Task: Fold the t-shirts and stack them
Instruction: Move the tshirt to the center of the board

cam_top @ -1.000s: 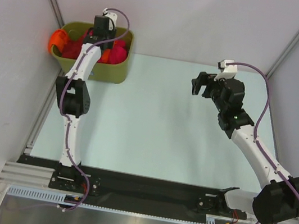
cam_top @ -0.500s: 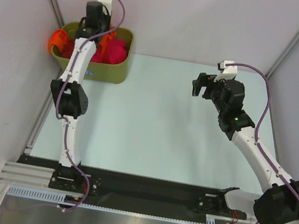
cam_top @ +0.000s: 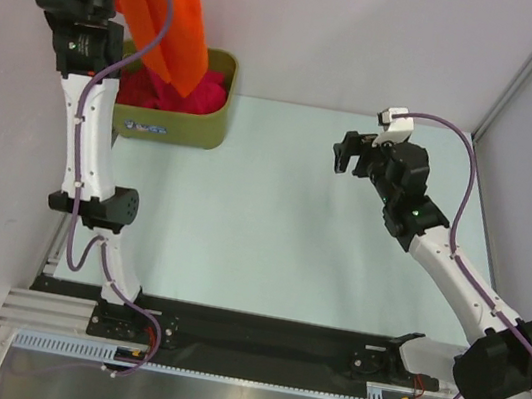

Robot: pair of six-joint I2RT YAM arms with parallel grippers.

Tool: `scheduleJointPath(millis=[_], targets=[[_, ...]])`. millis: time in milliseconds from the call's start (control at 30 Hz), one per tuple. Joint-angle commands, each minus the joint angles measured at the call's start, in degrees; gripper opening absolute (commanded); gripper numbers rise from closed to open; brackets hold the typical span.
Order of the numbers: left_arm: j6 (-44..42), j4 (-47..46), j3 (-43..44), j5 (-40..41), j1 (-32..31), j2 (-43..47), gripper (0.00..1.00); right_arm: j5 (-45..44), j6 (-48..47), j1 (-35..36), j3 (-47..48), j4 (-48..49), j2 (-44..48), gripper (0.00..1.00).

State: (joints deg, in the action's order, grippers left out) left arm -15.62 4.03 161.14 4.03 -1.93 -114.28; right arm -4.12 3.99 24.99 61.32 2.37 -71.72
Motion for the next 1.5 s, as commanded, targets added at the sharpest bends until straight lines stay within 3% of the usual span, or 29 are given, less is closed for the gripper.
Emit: scheduleJointPath(millis=[0, 133, 300, 367, 500, 633, 833, 933, 967, 1033, 1067, 1133, 1233, 1267, 1367, 1467], targets=[[-1.2, -6.2, 4.0, 0.2, -0.4, 0.9, 0.00, 0.0, -0.8, 1.1, 3.2, 2.8, 0.5, 0.93], [3.3, -0.2, 10.3, -6.6, -1.8, 2.1, 0.00, 0.1, -0.3, 2.1, 5.3, 2.4, 0.5, 0.93], [9.1, 11.7, 10.0, -17.7, -6.9, 5.4, 0.00, 0.7, 1.5, 2.2, 8.1, 1.8, 0.7, 0.95], [12.2, 17.4, 5.1, -25.8, -8.5, 7.2, 0.00, -0.1, 2.4, 1.6, 9.8, -0.2, 0.7, 0.95], [11.7, 27.0, -8.7, -32.1, -16.3, 8.6, 0.00, 0.1, 11.4, -4.8, 11.3, -6.6, 1.9, 0.95], [8.3, 30.0, -22.2, -34.3, -21.5, 6.7, 0.00, -1.1, 17.4, -10.7, 9.3, -13.2, 4.4, 0.92], [2.4, 30.3, -38.0, -35.8, -29.9, 1.0, 0.01, -2.5, 17.8, -16.7, 5.2, -22.0, 5.7, 0.91], [0.9, 31.8, -41.0, -40.7, -33.1, -2.0, 0.28, -1.8, 17.4, -18.3, 4.9, -25.9, 4.5, 0.91], [0.2, 32.6, -41.4, -42.4, -33.7, -2.3, 0.53, -1.5, 17.1, -18.7, 4.9, -27.6, 3.6, 0.91], [-2.0, 35.9, -41.9, -44.0, -35.0, -2.8, 0.71, 0.7, 16.2, -19.8, 4.9, -28.2, 2.5, 0.89], [-3.5, 37.5, -41.7, -43.5, -35.2, -2.6, 0.81, 2.4, 15.0, -20.0, 4.8, -28.0, 0.9, 0.87], [-5.3, 43.6, -40.5, -38.7, -35.1, -2.4, 0.83, 3.6, 13.8, -19.9, 4.9, -27.9, -1.0, 0.84], [-7.8, 51.9, -42.9, -24.4, -34.3, -1.0, 0.76, 9.9, 13.1, -20.0, 6.1, -26.8, -6.5, 0.70], [-8.6, 53.4, -45.1, -18.8, -33.4, -0.4, 0.67, 11.4, 13.3, -19.9, 7.0, -25.7, -8.1, 0.60], [-10.2, 54.2, -59.9, -13.1, -32.0, 4.0, 0.55, 15.5, 13.0, -18.8, 9.3, -24.2, -15.4, 0.49], [-11.3, 48.0, -77.7, -12.5, -31.1, 12.0, 0.56, 14.5, 13.0, -17.4, 15.7, -27.4, -24.4, 0.55]])
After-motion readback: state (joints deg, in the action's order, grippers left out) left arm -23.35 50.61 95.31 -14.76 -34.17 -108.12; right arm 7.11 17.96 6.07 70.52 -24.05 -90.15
